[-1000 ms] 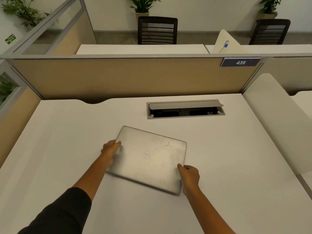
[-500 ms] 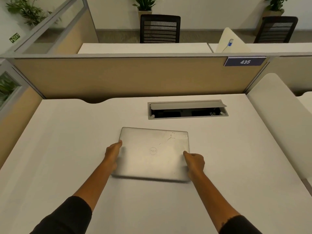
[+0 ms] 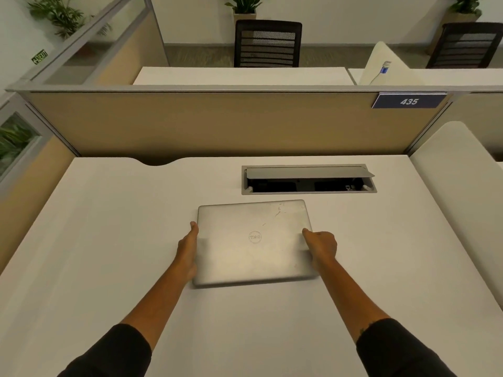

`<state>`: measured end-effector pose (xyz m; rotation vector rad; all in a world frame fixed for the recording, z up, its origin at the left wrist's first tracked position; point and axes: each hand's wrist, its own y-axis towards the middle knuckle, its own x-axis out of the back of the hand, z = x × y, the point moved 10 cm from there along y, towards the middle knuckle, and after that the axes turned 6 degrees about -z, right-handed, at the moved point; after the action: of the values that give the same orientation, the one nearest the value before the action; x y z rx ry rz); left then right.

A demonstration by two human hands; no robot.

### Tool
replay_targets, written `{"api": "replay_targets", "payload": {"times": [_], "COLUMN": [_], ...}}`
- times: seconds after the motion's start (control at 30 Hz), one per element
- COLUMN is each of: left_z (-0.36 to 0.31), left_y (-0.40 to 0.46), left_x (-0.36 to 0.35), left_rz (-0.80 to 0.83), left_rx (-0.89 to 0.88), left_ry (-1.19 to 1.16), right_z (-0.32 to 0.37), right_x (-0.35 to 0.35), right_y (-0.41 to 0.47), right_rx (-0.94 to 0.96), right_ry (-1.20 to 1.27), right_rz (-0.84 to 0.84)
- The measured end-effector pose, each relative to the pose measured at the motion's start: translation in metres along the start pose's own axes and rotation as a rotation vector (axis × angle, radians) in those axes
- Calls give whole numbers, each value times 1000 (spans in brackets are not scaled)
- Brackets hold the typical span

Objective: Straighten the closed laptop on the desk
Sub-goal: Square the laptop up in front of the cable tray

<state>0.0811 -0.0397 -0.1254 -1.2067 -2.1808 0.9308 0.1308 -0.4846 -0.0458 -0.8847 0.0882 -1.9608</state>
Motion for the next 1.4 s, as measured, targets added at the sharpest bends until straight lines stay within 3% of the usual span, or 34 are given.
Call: {"api": "replay_targets", "payload": {"times": [0.1,0.37,1.4], "left_z": [-29,-51,-47], "left_y": [-67,-107,-102], "left_x": [-24,-40,-41], "left_rz": [13,-16,13], "left_rx": [-28,-27,-40], "left_ry": [6,-18,-48], "right_z": [-2,-8,-16], "right_x": [0,-1,0], "right_y": [8,20,22], "right_rx": [-11,-26,31], "right_ry": [-3,18,-41], "right_rz": [-3,-3,-32]}}
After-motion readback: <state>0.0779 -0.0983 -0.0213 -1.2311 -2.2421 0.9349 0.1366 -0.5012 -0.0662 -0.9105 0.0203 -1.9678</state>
